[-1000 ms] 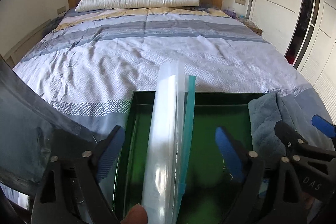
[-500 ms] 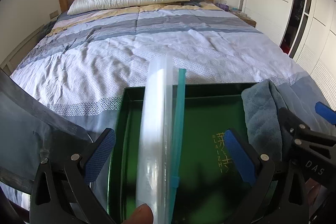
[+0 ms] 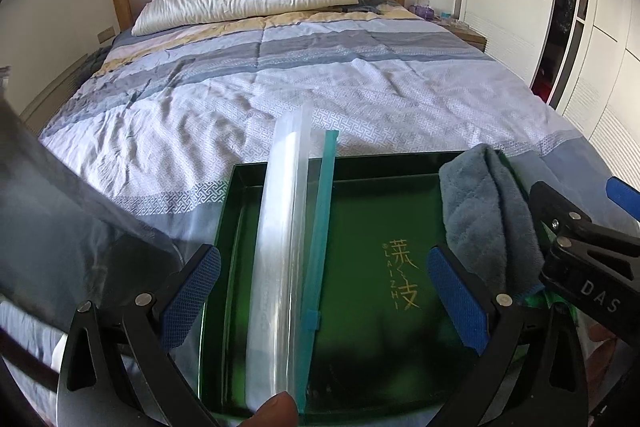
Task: Organize soft objects
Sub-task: 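Lower the grey towel into the tray and open the right tool while the left tool lowers the bag, then open the left tool to release the bag into the tray and withdraw both tools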
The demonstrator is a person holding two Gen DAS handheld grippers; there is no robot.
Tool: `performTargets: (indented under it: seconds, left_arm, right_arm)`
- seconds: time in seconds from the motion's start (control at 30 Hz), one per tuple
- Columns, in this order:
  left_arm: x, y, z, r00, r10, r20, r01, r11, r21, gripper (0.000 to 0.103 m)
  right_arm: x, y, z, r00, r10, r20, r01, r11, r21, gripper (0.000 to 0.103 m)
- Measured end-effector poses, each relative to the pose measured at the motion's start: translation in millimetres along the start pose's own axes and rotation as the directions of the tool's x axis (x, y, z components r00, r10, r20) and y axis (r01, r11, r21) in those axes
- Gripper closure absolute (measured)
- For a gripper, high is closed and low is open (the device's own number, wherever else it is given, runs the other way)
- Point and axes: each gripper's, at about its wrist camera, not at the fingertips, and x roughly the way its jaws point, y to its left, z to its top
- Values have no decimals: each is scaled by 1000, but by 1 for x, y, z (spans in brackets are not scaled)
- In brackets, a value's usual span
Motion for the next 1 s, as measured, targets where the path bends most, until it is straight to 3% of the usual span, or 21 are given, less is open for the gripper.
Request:
performTargets:
  seconds: [0.27,0.53,0.8,1.0]
  left_arm:
    - [-39,-11,0,998,-44,51,46,998,-39,2]
    - [-106,1,-13,992,-8,124,21,995,-101,2]
    - [-210,53,-77,983,-37,178,40,999,-10,2]
    - [-272,133,-120,980,31,195,-35,999,13,2]
  right_arm:
    - [-29,-11,0,999,-38,16,38,999,1,0]
    - [-65,-16,1,998,-44,43,43,999,21,0]
    - [-146,2,-39,994,100,53,-101,995,9,0]
    - [-211,41,-67,975,218,54,-217,976,-21,0]
